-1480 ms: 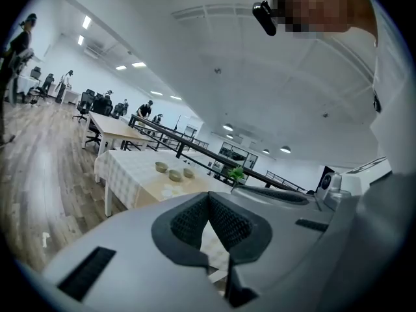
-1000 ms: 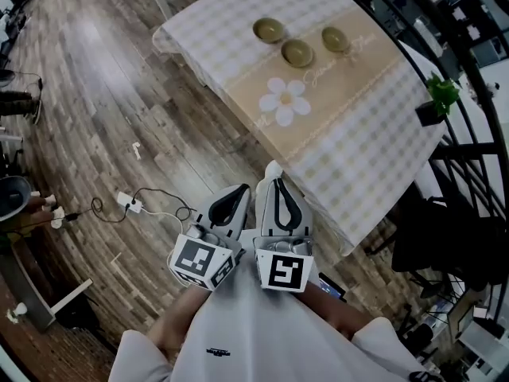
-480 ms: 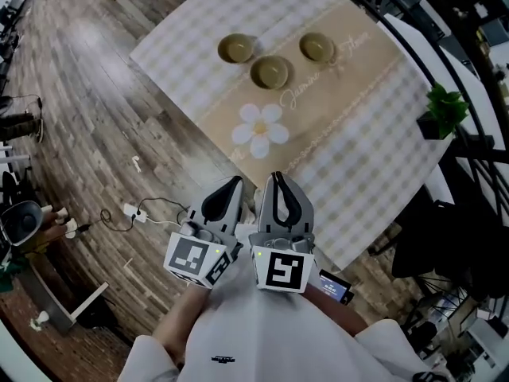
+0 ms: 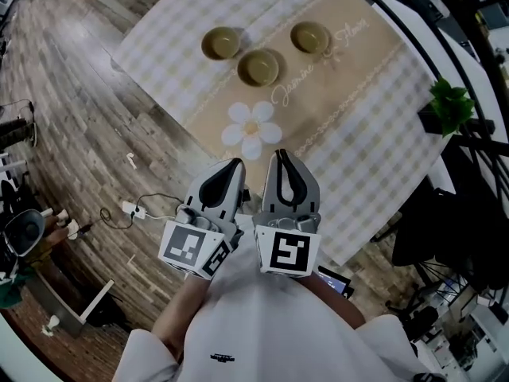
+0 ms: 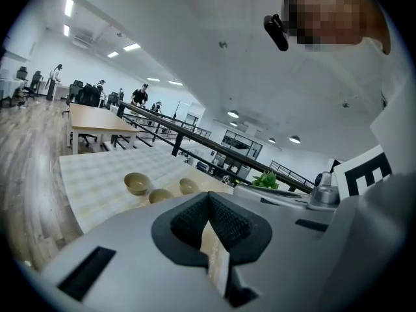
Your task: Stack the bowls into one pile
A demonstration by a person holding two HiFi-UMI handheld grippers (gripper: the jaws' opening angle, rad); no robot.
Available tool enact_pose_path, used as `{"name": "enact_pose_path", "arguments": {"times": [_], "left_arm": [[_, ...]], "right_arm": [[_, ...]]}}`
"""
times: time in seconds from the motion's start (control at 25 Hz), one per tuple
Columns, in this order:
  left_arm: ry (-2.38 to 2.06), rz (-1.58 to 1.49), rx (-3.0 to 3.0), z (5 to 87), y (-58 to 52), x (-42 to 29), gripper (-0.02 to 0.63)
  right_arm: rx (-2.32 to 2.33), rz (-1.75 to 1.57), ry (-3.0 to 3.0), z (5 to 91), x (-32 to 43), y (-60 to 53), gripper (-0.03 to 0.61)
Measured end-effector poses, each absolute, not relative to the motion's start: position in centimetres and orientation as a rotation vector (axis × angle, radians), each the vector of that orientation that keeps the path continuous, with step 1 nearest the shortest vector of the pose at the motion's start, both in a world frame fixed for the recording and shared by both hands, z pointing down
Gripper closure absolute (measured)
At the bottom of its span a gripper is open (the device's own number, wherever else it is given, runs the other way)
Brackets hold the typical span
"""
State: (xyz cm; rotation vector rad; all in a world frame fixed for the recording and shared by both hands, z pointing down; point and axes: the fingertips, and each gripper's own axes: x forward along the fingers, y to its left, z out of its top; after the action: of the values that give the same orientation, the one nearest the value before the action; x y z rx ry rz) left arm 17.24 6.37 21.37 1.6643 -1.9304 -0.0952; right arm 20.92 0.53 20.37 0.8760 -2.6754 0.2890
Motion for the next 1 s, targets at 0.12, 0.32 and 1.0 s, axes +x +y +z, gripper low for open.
{"name": "enact_pose_path", "arguments": {"times": [0.12, 0.32, 1.0], "left_arm": [[-1.916, -0.120, 1.658, 20.9, 6.0, 15.6, 0.597], [-1.873, -0.143, 1.650, 19.4, 3.3, 12.5, 0.597], [-1.853, -0.069, 1.631, 37.1, 2.4, 10.1, 0.597]], "right_arm": [[0.906, 0.232, -2.705, 19.3, 18.6, -0.8, 0.540], [0.898, 0.220, -2.637, 17.9, 14.9, -4.4, 0.540], [0.569, 0.175, -2.584, 38.2, 12.7, -4.7, 0.538]]}}
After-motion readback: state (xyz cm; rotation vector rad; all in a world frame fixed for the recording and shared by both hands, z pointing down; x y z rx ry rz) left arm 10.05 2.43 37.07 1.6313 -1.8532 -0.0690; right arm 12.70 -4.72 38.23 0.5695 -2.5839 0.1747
